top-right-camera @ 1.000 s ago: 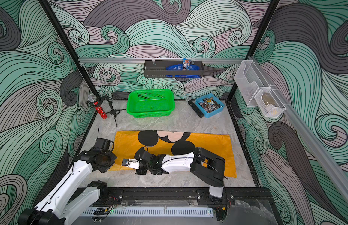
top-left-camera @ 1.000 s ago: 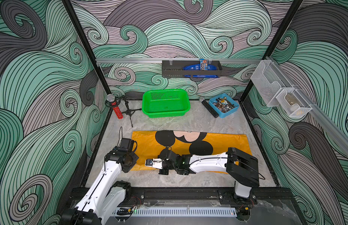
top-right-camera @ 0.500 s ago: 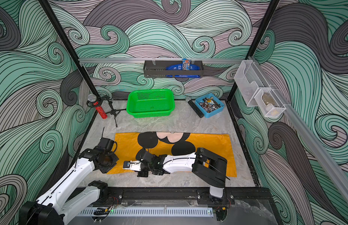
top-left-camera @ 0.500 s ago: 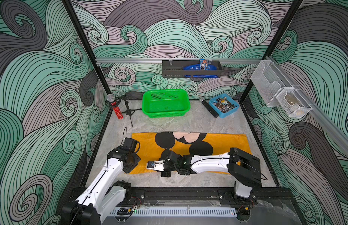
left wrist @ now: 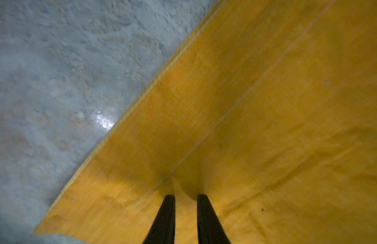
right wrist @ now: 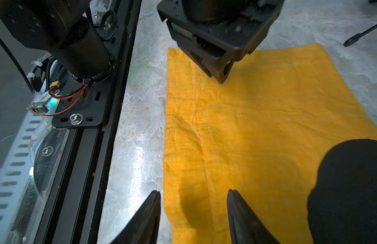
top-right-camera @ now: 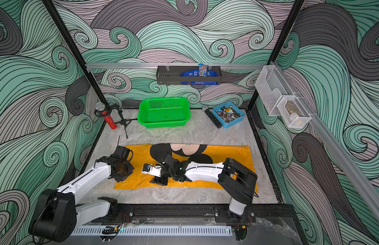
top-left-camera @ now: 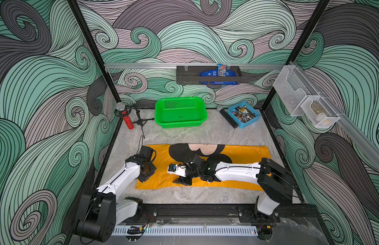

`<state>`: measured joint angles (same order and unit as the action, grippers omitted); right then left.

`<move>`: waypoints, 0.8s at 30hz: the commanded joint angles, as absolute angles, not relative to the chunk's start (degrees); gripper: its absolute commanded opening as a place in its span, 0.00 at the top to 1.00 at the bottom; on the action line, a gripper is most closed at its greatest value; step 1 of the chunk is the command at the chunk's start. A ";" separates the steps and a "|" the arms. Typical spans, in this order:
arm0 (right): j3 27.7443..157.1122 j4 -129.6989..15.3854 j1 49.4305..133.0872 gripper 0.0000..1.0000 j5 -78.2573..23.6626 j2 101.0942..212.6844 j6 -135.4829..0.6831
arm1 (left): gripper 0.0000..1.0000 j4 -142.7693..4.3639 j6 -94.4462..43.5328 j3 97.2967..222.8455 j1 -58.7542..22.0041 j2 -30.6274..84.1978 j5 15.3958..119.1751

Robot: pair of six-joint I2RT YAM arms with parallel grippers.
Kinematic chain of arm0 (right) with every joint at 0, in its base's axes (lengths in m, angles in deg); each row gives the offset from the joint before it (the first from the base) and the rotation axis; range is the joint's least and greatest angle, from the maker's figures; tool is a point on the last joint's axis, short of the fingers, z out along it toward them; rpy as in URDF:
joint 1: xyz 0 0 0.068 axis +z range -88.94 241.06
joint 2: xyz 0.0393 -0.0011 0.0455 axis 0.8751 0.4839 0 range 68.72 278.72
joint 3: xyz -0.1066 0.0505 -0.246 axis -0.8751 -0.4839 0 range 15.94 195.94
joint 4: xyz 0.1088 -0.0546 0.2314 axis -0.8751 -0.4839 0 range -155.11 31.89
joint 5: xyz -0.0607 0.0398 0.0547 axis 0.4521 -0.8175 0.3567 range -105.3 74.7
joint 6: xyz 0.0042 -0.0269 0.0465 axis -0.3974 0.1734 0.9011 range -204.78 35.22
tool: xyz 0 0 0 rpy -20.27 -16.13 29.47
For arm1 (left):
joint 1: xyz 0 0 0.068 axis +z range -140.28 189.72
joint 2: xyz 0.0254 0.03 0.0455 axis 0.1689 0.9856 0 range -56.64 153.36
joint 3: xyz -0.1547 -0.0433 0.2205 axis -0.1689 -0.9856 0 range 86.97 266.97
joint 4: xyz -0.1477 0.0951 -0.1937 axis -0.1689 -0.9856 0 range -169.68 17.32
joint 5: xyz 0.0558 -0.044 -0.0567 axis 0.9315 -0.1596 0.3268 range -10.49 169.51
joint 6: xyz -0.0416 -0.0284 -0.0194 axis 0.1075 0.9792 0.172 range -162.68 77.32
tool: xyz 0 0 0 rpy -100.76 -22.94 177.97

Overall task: Roll up the pillowcase
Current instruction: Adjust the pillowcase at the center of the board.

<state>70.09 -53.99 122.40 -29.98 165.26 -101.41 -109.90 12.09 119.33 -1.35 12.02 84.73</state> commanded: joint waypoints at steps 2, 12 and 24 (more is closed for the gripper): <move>67.30 -54.41 120.55 0.47 -30.52 164.08 -99.49 | 0.77 -104.33 8.30 120.04 -1.20 15.95 88.68; 66.69 -57.91 119.59 0.48 -23.11 169.06 -100.84 | 0.77 -102.36 0.66 120.62 5.67 21.26 92.73; 62.81 -64.99 119.50 0.50 -12.12 169.61 -100.23 | 0.77 -101.08 -5.03 125.27 10.97 26.48 94.06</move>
<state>65.48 -58.71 120.10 -18.43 170.09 -100.64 -101.18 -2.23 124.57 9.21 24.28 91.37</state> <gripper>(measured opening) 0.504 0.233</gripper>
